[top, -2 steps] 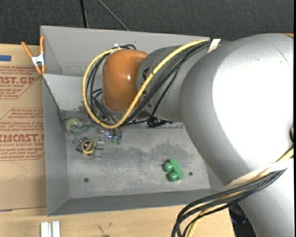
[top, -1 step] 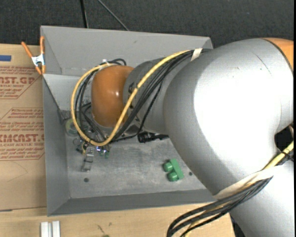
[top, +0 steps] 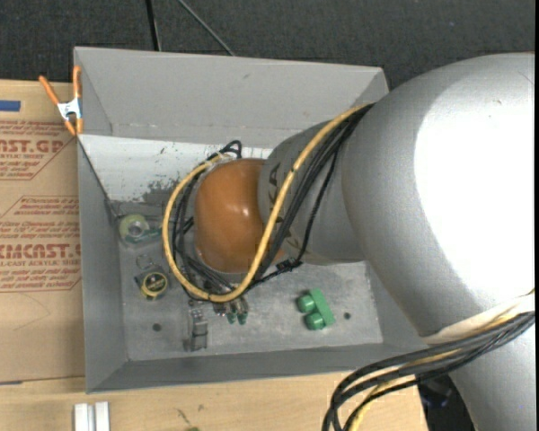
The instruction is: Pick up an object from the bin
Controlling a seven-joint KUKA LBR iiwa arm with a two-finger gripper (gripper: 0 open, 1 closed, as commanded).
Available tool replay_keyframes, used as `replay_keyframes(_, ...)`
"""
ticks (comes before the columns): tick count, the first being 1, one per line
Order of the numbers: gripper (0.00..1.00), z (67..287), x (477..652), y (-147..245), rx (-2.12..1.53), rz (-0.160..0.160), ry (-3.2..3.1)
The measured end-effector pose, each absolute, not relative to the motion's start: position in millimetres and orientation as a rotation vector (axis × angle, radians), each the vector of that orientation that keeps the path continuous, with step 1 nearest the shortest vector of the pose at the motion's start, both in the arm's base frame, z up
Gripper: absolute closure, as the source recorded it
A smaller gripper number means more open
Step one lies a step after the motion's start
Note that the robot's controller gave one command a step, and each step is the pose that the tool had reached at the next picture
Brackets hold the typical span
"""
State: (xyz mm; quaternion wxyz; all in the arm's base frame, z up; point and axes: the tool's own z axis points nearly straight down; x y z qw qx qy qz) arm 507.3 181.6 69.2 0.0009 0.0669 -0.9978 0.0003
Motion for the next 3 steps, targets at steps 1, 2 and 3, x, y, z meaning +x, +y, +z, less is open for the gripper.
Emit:
replay_keyframes(1, 0.00, 70.5, 557.0, 231.2, 0.228, -0.006, -3.139)
replay_keyframes(2, 1.00, 69.9, 555.5, 227.8, 0.223, 0.000, -3.134)
replay_keyframes(3, 0.00, 69.8, 555.4, 227.6, 0.223, 0.000, -3.134)
